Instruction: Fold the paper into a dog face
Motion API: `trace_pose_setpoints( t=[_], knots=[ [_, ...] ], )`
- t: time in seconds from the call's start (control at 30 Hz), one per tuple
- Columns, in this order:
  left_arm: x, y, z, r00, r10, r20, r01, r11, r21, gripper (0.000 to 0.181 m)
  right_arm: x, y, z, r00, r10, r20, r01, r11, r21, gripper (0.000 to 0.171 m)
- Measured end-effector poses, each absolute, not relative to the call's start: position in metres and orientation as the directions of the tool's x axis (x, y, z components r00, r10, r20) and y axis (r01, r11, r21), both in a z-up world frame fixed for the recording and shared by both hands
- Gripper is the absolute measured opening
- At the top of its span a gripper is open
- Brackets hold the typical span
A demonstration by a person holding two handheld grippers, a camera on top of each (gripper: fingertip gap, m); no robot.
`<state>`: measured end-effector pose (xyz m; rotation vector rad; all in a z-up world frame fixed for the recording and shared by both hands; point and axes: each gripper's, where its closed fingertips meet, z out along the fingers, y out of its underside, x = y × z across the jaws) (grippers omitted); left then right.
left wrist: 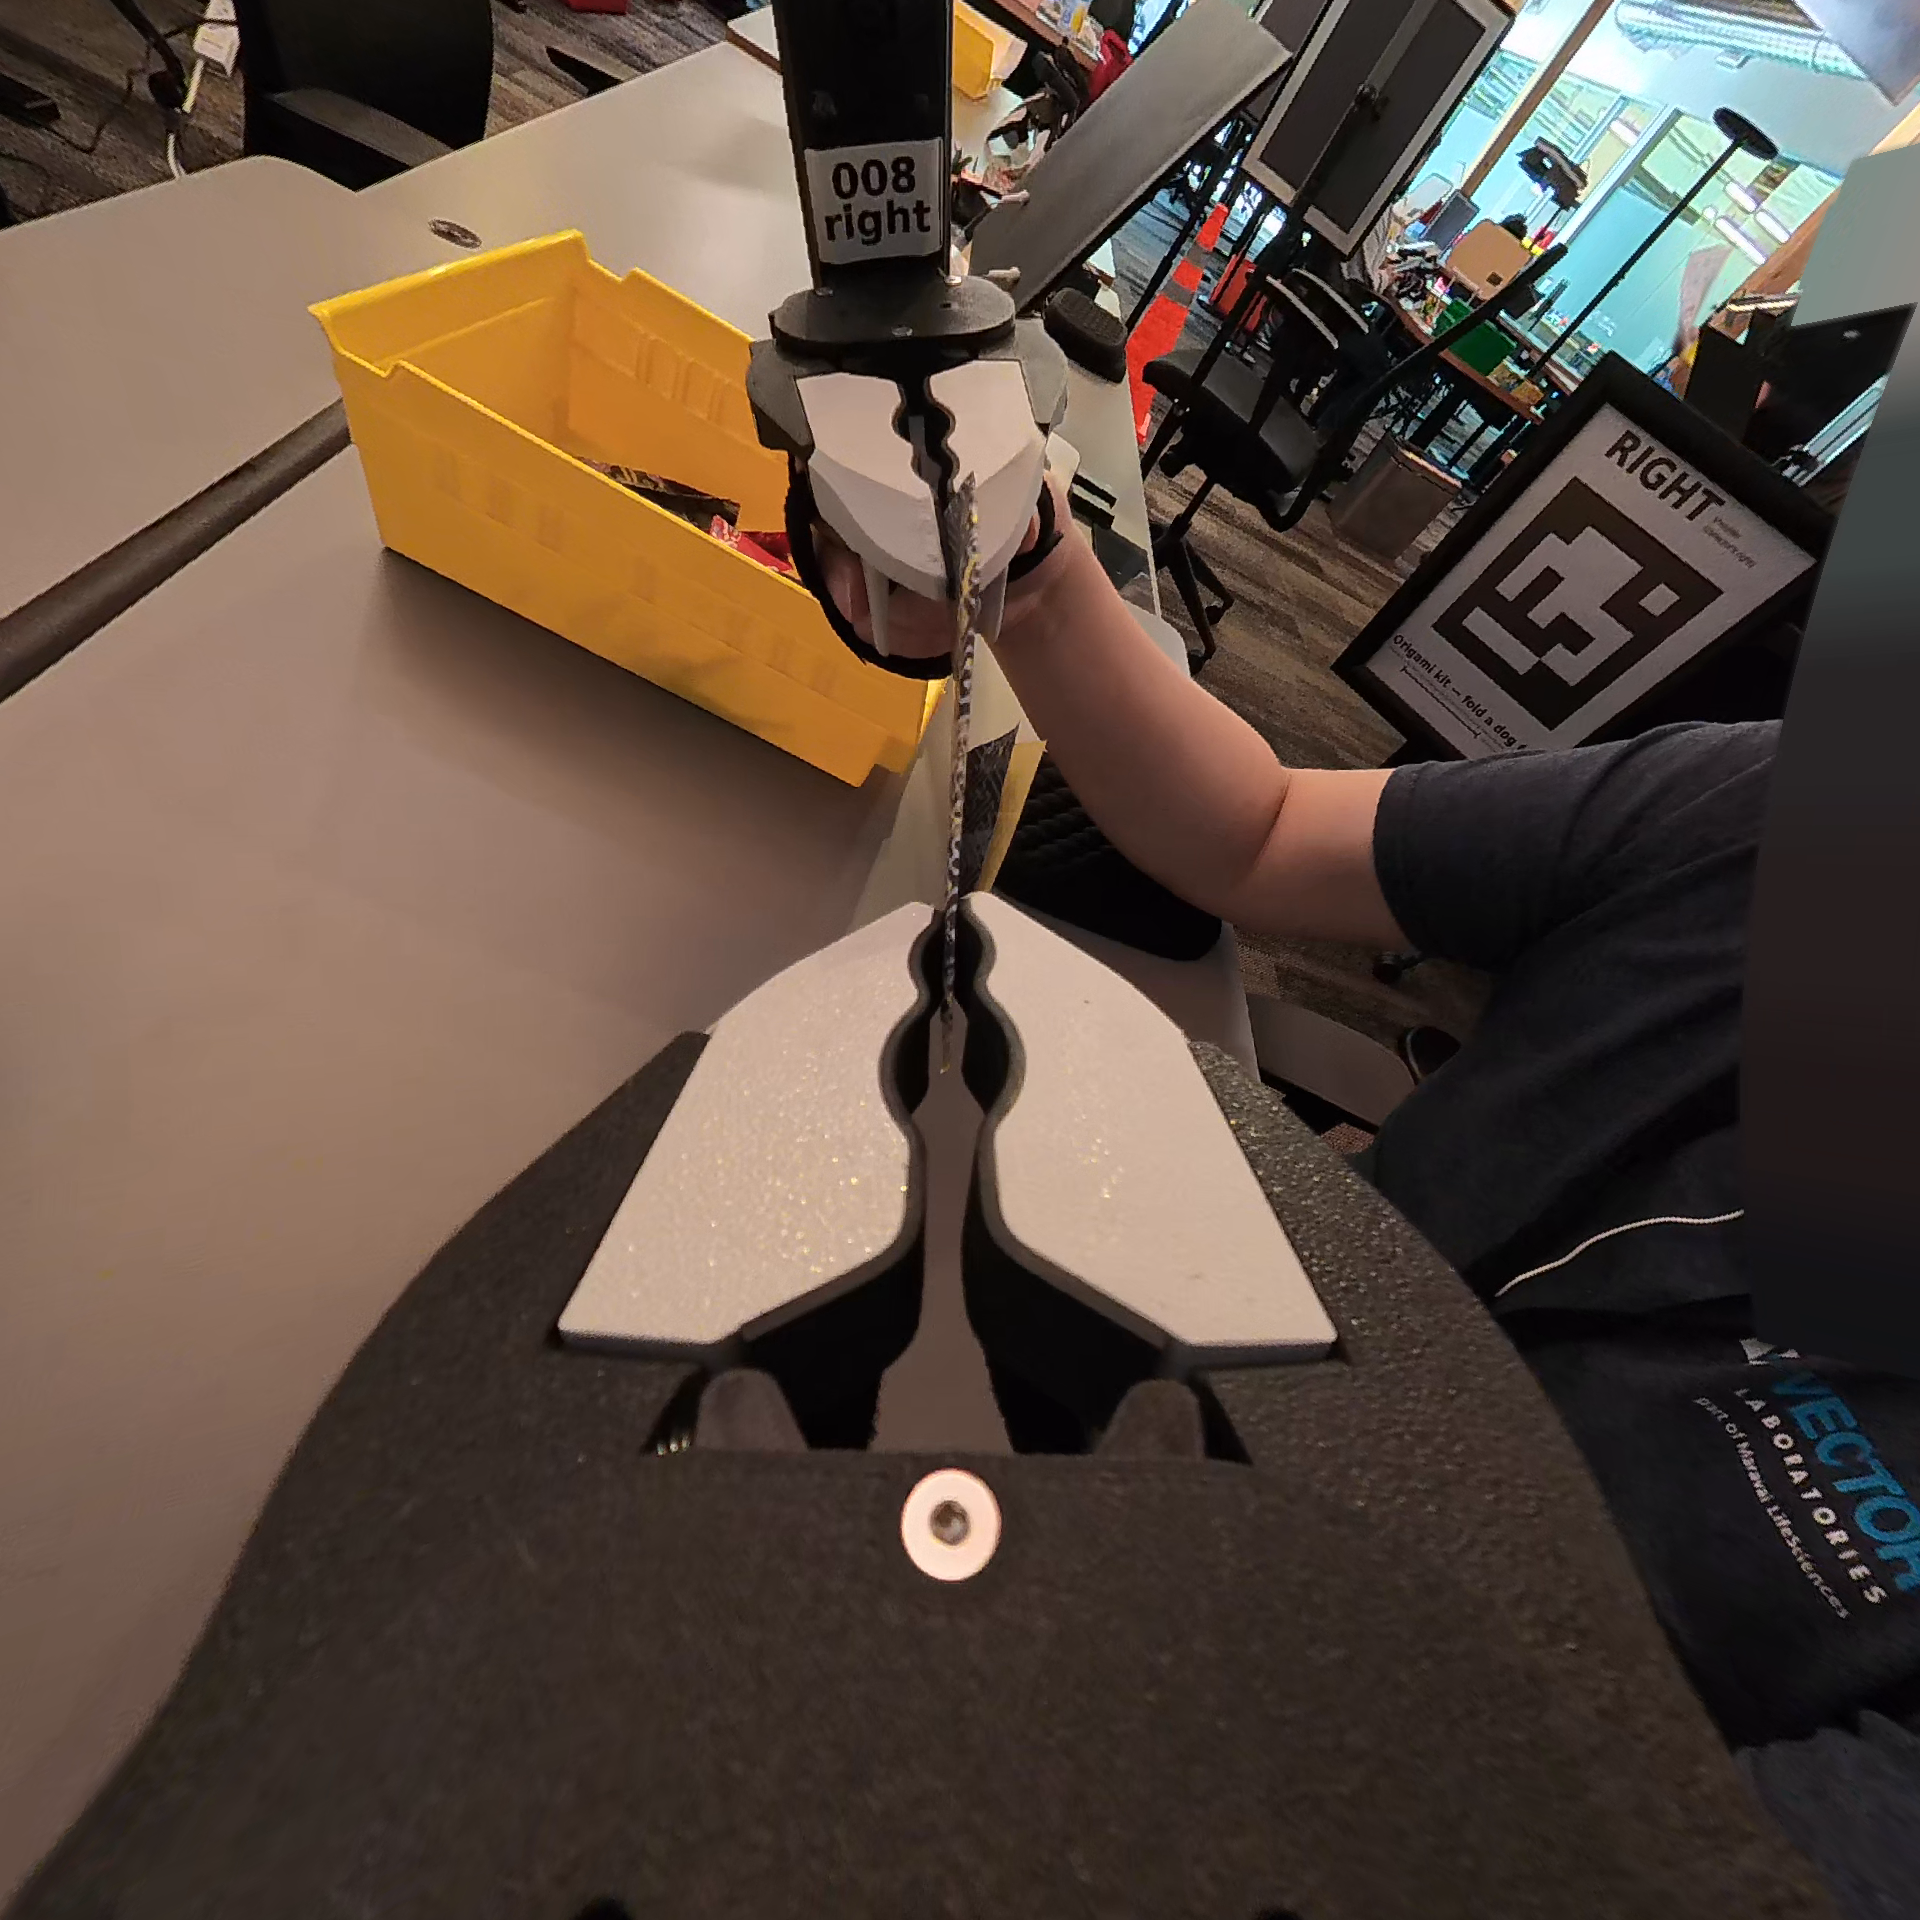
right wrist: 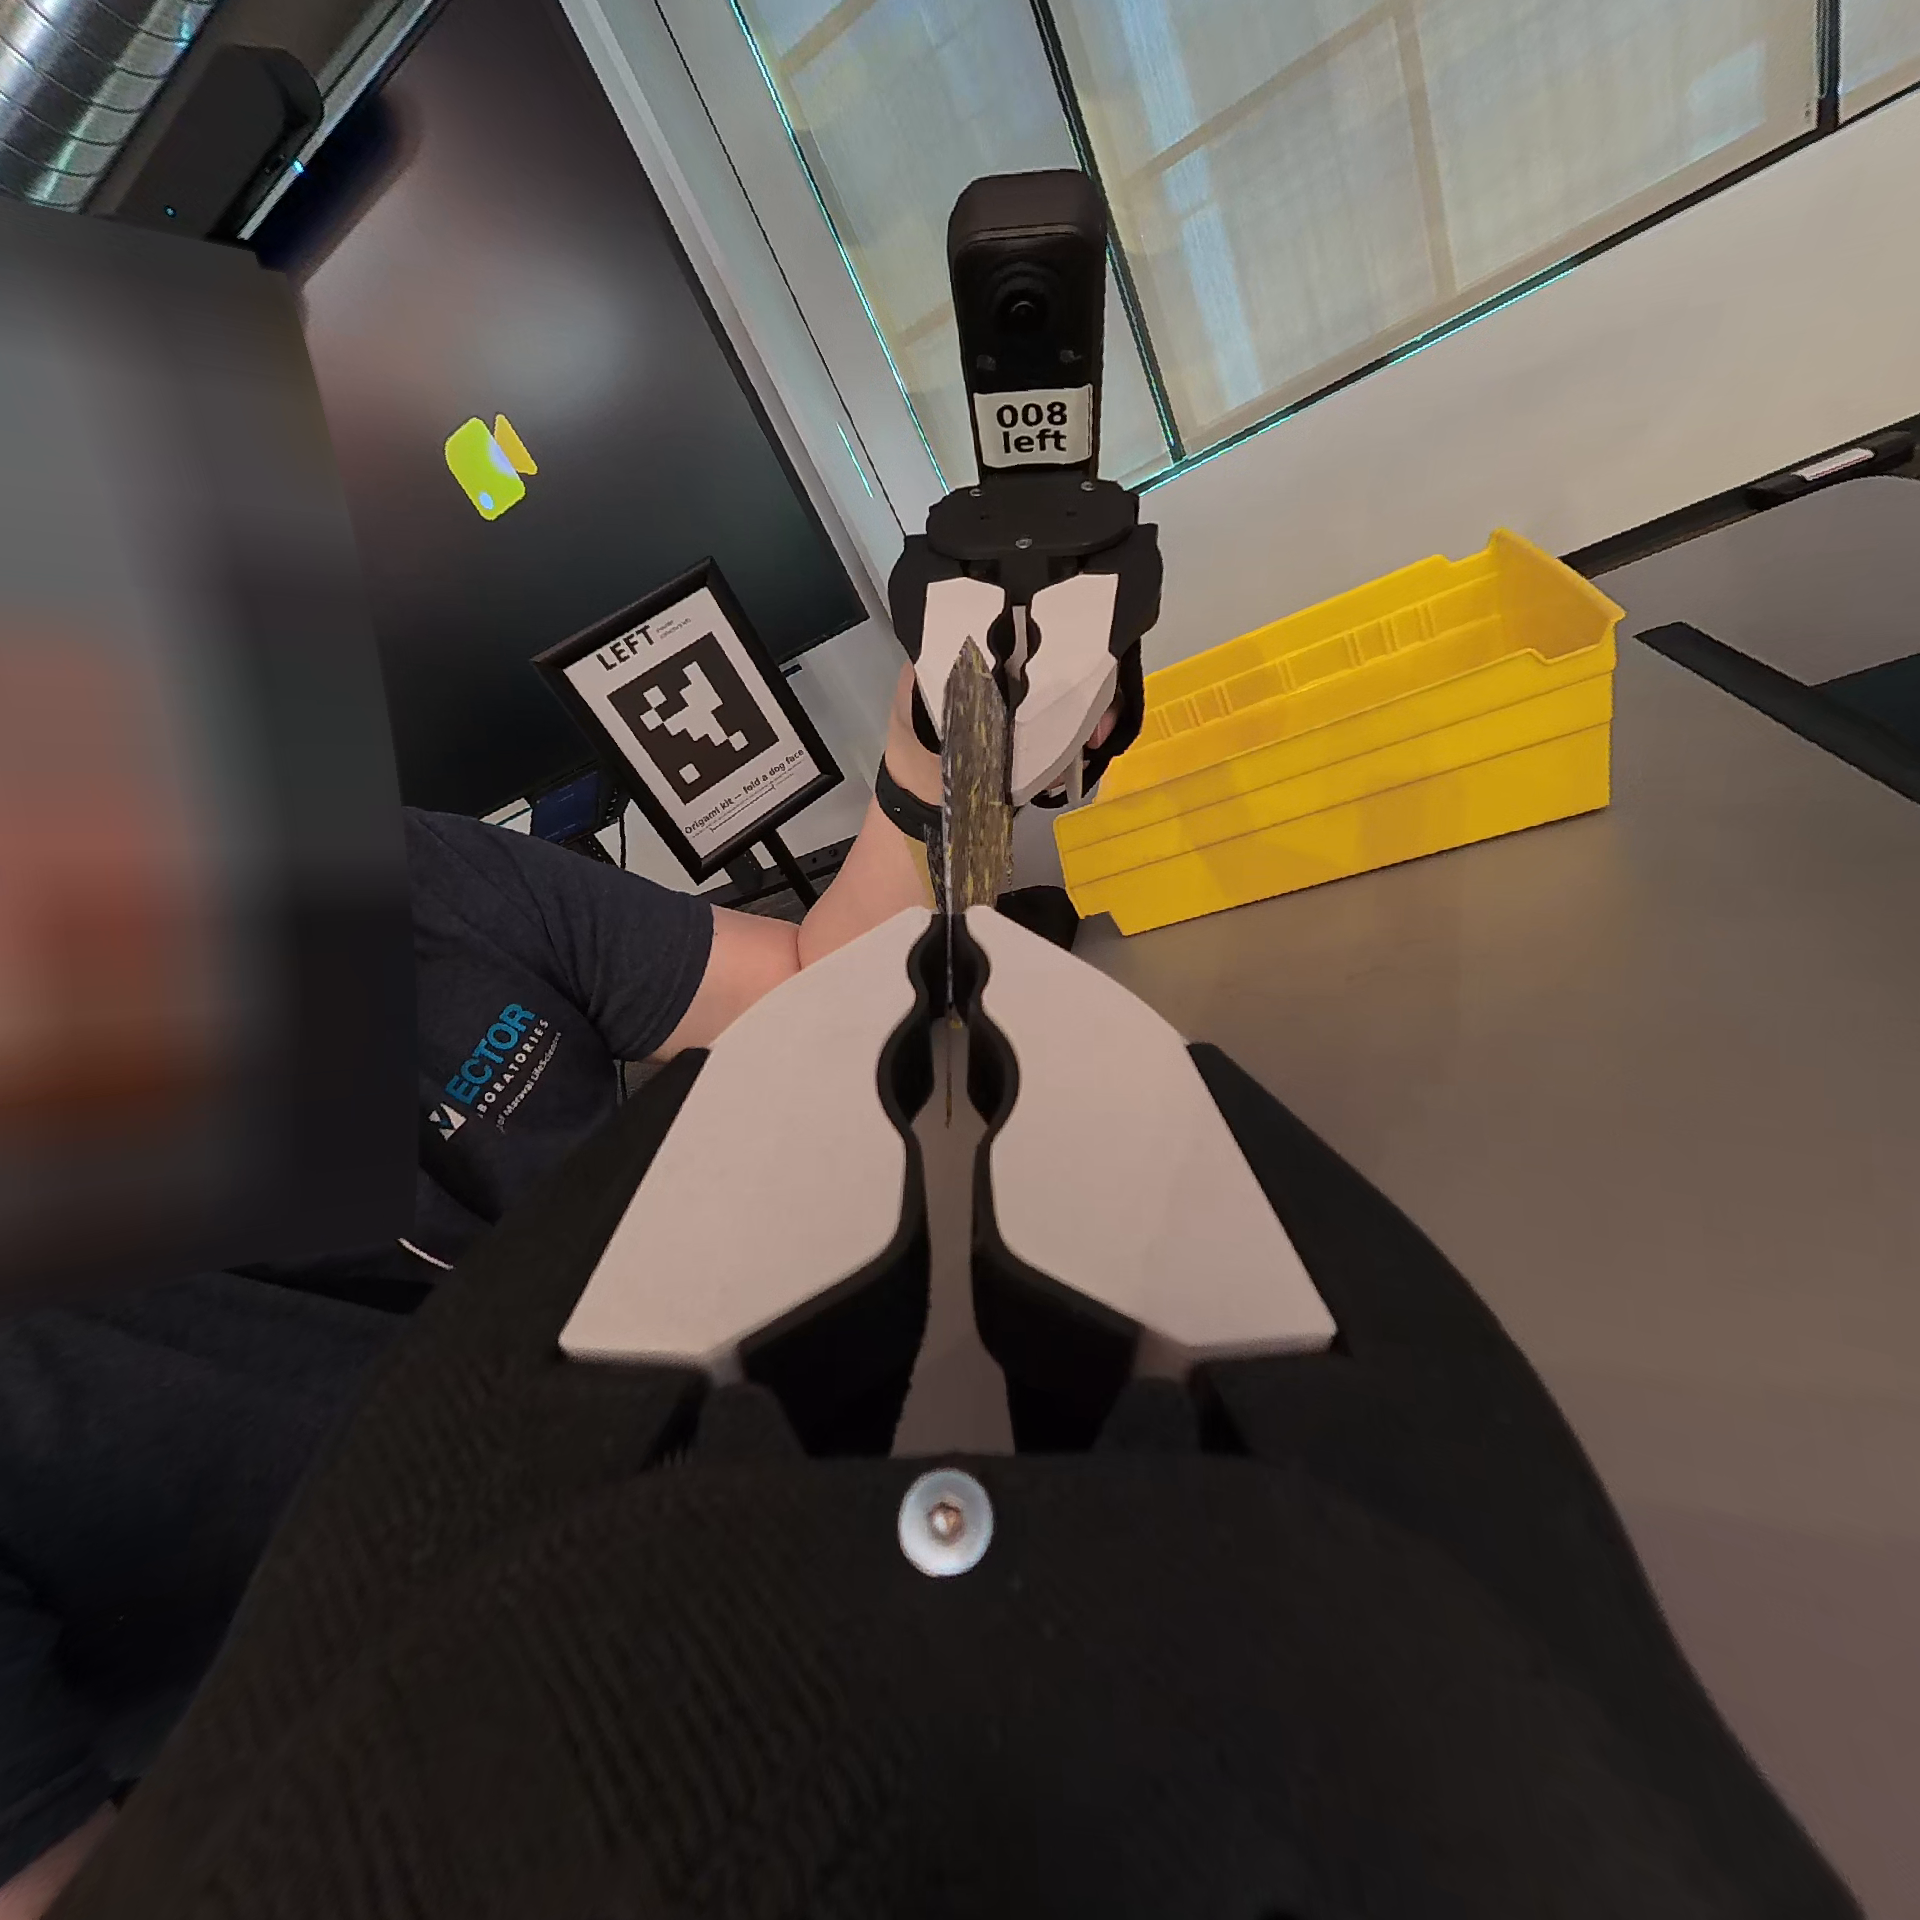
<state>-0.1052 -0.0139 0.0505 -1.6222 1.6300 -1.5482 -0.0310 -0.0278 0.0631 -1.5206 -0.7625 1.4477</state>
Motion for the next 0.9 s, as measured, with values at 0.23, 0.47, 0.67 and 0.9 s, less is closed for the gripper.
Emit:
trace_pose_setpoints(
  t=[0.23,0.47,0.67,0.9],
  knots=[
    [-0.1059,-0.0126,0.0528,-0.261,-0.874,0.411,-0.455,-0.264,-0.851,0.0,-0.0321,-0.0265,0.0645,0.124,0.88,-0.458,-0.154,-0.439,-0.885,0.004],
    [-0.1066,-0.0127,0.0541,-0.26,-0.878,0.402,-0.45,-0.258,-0.855,0.0,-0.0371,-0.0247,0.0654,0.136,0.886,-0.442,-0.158,-0.421,-0.893,0.008],
    [-0.1074,-0.0149,0.0552,-0.266,-0.882,0.388,-0.453,-0.241,-0.859,0.012,-0.0339,-0.0233,0.0696,0.164,0.892,-0.422,-0.172,-0.395,-0.902,0.001],
    [-0.1104,-0.0122,0.0548,-0.259,-0.885,0.388,-0.454,-0.243,-0.857,0.0,-0.0296,-0.0243,0.0718,0.14,0.887,-0.441,-0.192,-0.412,-0.891,0.001]
  ],
)
